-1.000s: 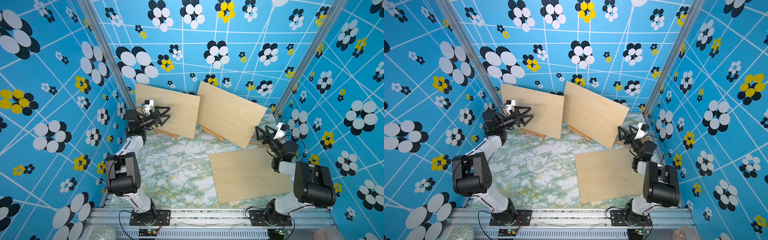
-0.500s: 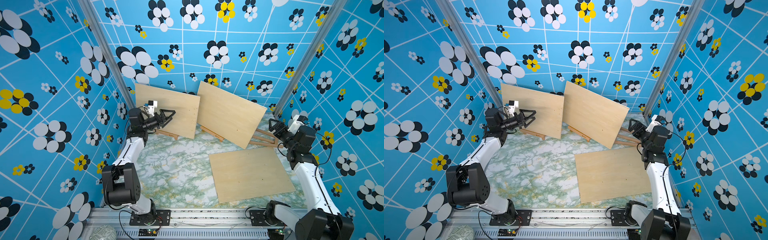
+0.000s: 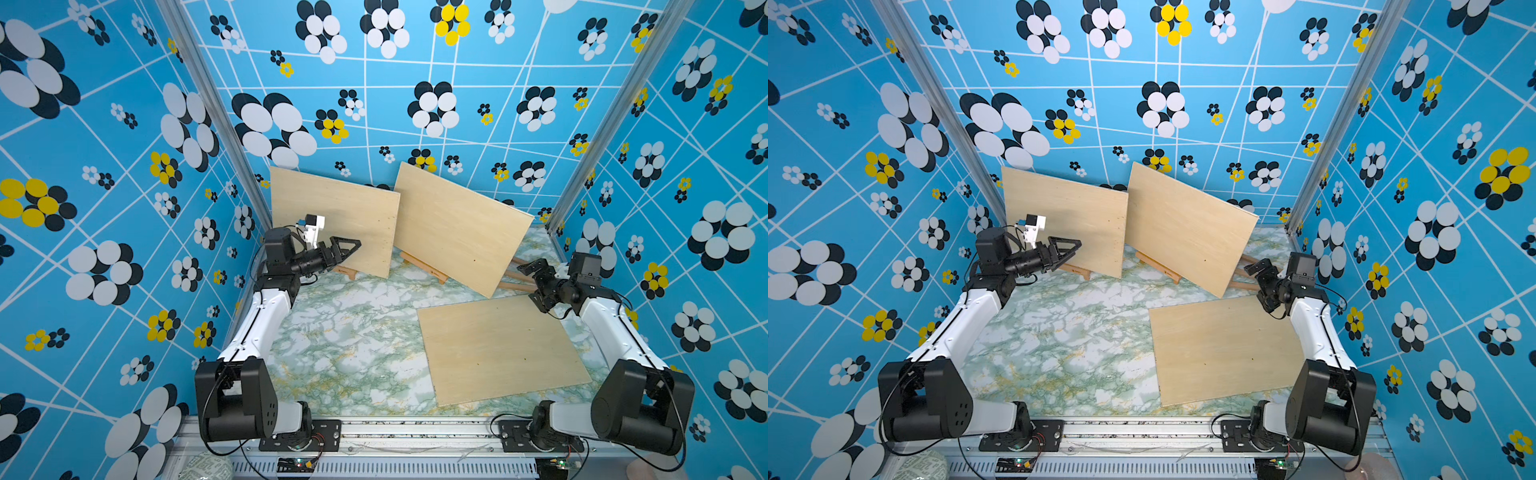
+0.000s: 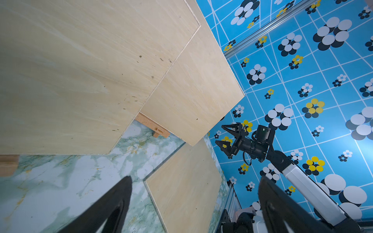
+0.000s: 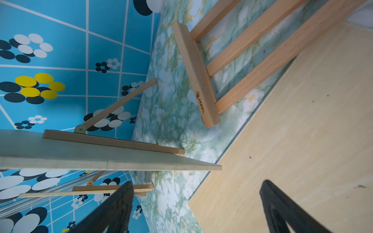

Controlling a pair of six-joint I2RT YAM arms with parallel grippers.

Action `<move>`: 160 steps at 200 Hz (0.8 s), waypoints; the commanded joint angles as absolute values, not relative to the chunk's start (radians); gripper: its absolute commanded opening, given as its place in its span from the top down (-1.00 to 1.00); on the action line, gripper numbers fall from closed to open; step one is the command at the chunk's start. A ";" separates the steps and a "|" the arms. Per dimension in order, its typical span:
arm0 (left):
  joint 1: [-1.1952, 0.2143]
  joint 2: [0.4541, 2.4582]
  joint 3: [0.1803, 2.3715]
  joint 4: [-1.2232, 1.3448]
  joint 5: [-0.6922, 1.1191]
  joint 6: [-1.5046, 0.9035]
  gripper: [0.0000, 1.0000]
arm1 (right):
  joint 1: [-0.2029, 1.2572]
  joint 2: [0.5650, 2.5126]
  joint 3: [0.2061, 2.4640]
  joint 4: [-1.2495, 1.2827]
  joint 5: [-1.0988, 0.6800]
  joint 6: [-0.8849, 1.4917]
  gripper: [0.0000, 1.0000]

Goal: Assemble the easel
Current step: Pick up the easel at the center of the board.

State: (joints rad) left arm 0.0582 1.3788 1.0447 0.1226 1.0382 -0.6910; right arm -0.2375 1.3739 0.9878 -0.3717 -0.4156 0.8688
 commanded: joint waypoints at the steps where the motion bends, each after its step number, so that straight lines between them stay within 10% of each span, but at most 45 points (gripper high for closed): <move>1: 0.064 1.347 1.029 0.078 1.028 -0.640 -0.98 | -0.219 1.412 1.038 -0.429 -0.359 0.857 -0.99; 160: 0.112 1.336 0.988 0.057 1.006 -0.628 -0.98 | -0.207 1.946 1.519 -0.631 -0.308 0.655 -0.77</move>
State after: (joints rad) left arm 0.0998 1.3518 1.0058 0.0547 1.0054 -0.6521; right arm -0.2291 1.9160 1.4345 -0.5564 -0.2909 0.7158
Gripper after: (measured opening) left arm 0.990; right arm 0.887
